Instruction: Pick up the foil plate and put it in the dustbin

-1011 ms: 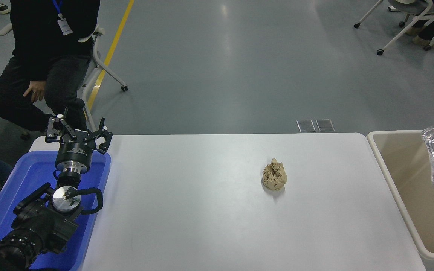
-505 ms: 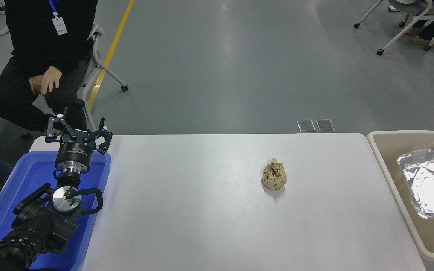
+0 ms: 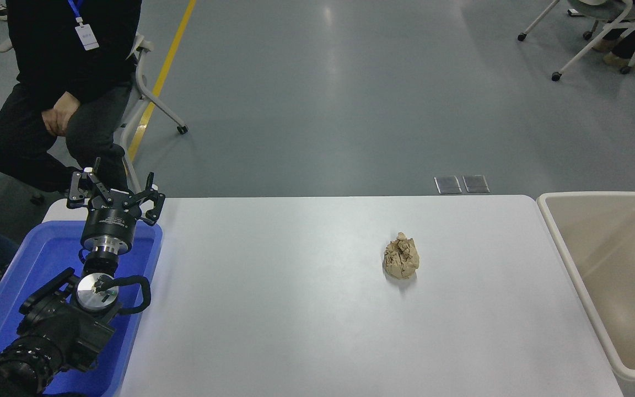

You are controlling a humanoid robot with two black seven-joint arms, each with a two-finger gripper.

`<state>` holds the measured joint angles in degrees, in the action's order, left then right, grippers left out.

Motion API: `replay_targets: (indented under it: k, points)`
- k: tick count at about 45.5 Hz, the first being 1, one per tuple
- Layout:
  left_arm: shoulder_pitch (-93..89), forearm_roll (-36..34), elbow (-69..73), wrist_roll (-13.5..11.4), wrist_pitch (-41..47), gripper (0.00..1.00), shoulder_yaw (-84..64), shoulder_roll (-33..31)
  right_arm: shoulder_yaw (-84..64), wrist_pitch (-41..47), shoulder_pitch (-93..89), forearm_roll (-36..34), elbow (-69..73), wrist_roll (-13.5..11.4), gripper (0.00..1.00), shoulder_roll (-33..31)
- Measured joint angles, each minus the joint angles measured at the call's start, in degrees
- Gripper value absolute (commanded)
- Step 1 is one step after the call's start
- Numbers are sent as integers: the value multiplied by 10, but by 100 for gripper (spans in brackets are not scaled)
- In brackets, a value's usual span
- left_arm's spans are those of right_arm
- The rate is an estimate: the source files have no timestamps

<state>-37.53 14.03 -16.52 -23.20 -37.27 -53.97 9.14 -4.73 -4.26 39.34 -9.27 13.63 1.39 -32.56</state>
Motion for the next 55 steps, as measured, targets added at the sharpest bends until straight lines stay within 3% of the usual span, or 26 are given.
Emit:
replay_targets:
  k: [18, 36, 55]
  points:
    - [0, 0, 0, 0, 0, 99, 0, 0, -5, 69, 132, 123, 47, 0, 100, -34]
    - [0, 0, 0, 0, 0, 99, 0, 0, -24, 86, 254, 302, 273, -1, 100, -104]
    - [-1, 0, 0, 0, -1, 99, -1, 1, -243, 89, 441, 354, 465, 0, 100, -113]
